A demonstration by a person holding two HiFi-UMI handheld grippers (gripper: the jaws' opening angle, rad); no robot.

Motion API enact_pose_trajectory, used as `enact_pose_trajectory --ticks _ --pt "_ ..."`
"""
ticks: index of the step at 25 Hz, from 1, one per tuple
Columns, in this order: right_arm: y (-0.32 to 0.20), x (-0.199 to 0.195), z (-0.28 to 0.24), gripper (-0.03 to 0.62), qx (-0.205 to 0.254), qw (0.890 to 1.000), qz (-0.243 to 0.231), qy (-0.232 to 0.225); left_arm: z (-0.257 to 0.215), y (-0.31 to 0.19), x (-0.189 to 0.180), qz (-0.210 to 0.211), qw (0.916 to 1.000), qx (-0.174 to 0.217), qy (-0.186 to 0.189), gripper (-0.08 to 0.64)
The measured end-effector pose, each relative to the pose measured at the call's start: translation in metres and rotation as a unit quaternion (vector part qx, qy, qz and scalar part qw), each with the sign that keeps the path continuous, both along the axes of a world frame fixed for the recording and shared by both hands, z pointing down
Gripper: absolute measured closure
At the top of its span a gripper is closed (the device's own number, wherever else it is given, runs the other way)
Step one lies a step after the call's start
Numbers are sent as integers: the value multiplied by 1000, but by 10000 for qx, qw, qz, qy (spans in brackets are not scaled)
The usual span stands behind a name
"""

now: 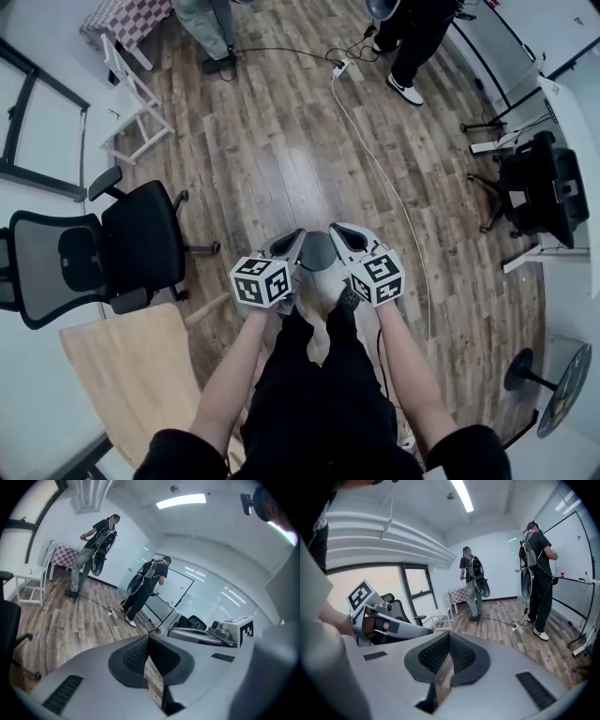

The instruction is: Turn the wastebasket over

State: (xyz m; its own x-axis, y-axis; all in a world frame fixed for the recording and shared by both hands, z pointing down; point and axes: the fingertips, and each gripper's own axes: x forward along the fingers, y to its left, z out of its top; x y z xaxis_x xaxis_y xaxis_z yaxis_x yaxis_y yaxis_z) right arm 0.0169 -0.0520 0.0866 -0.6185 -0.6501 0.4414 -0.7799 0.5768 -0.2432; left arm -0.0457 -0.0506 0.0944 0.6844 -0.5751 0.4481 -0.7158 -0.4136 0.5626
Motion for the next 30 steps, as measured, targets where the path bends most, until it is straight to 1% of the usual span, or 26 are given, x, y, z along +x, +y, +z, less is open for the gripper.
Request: enact_pose_trajectory --ticks 5,10,13,16,20,25,30 --pt "-6 -14 -57 560 403 9991 37 -130 -50 -2 -5 138 9983 526 -224 543" --pt "-3 -33 -99 560 764 9964 188 -318 -90 -2 -27 115 9945 997 -315 543" --pt "10 -45 -115 560 880 9950 211 -430 -107 8 -39 101 9928 1151 -307 543" --pt "24 -54 -125 560 1003 9936 218 -463 -116 17 -47 119 9906 1307 -384 543" --pt "36 -58 -127 560 979 9937 259 -471 -122 25 -56 74 9890 1409 -445 543" --pt "43 -60 -131 560 967 9932 366 -535 -133 33 -63 123 9850 1633 -537 543" --pt "48 -66 -136 560 1020 9930 327 -489 -136 37 -65 138 9853 1621 -526 543"
